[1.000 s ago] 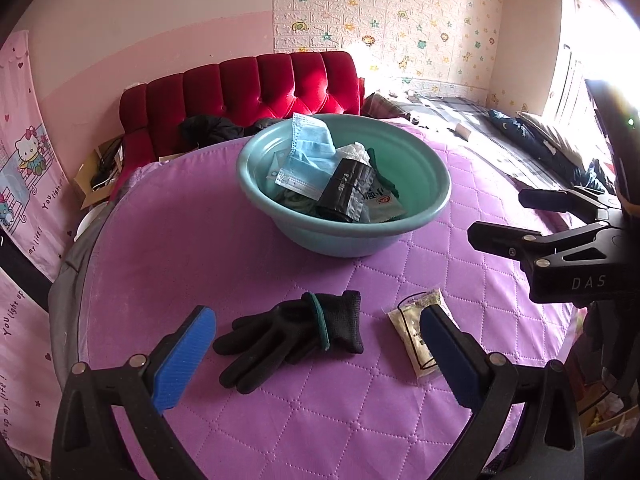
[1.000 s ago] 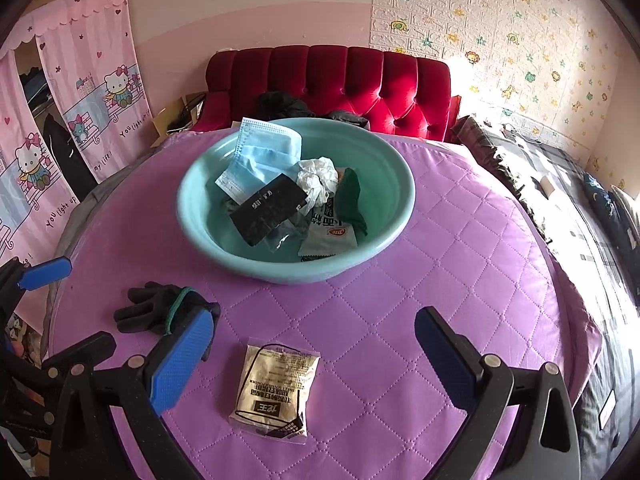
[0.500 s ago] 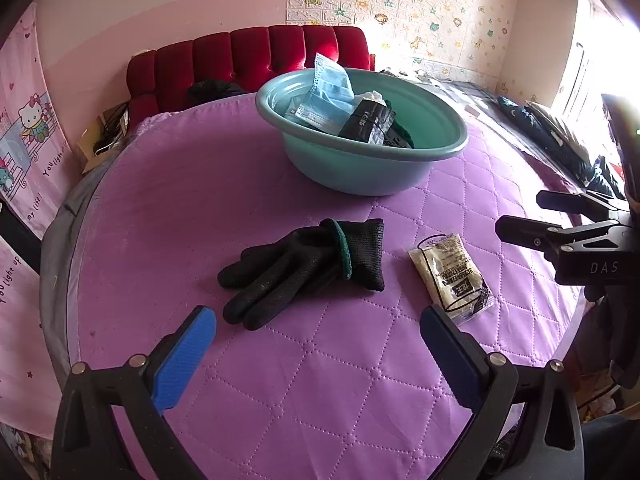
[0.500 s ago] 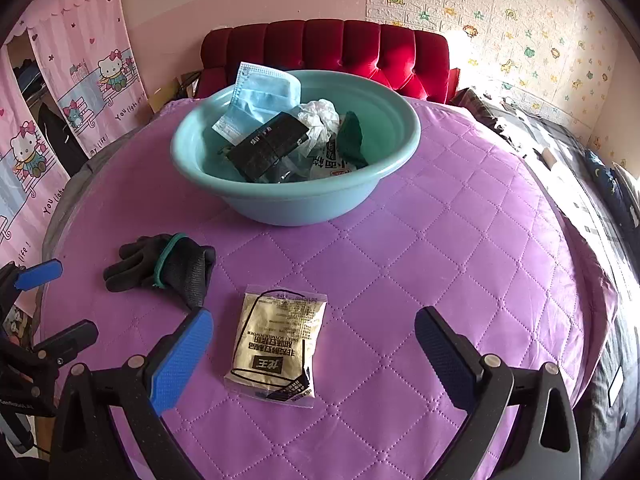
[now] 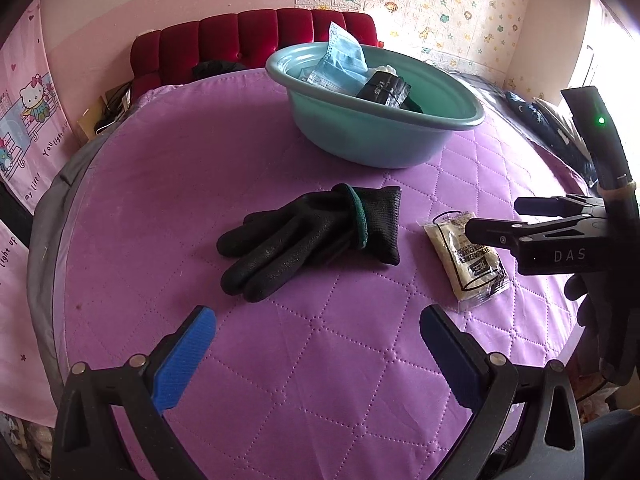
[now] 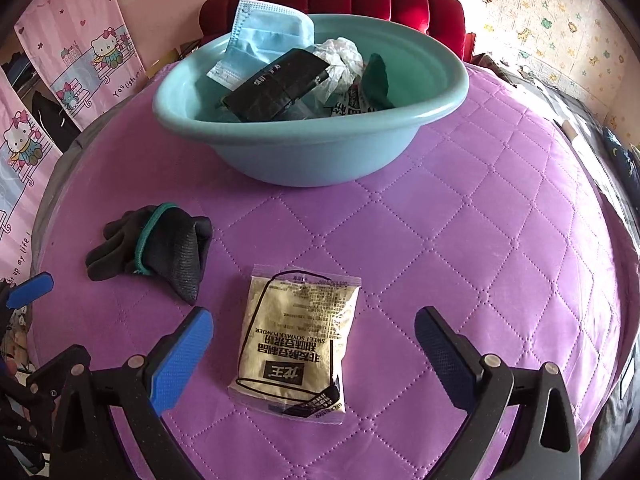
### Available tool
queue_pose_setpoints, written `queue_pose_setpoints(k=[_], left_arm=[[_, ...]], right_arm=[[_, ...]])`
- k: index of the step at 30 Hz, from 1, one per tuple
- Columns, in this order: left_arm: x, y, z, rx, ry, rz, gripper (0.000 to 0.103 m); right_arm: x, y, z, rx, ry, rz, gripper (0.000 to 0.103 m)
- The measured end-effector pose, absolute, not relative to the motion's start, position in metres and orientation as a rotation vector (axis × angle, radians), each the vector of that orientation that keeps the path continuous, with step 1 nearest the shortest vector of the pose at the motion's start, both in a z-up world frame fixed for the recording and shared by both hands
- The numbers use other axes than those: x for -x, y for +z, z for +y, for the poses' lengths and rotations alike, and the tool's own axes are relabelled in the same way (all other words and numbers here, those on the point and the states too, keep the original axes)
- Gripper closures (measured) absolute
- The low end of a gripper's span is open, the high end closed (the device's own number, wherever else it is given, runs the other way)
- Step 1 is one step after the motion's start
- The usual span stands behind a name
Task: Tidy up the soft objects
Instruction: 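Move both tools back toward the black glove and powder packet, then grasp the black glove with the left tool while the right tool grasps the powder packet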
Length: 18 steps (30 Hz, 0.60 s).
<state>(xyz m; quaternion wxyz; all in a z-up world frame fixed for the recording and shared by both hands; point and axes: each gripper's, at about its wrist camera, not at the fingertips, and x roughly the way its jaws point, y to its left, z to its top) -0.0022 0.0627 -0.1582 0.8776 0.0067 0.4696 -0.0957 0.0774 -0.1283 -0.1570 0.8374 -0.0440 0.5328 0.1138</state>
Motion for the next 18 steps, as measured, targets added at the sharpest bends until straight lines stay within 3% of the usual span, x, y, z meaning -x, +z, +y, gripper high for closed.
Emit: queue_pose_setpoints(k=[15,17,18], left_arm=[[-0.005,-0.186,0.070,0.007,-0.173,1.042,0.000],[-0.007,-0.187,0.072,0.011,-0.164,1.041,0.000],[-0.007,-0.187,0.074,0.014,-0.161,1.041,0.000]], right_arm=[[-0.101,-0.194,-0.108,0.157,0.253,1.202,0.001],[-0.103,-0.196,-0.105,0.165,0.263,1.206,0.007],[-0.103,-0.198,-0.102,0.171,0.269,1.213,0.018]])
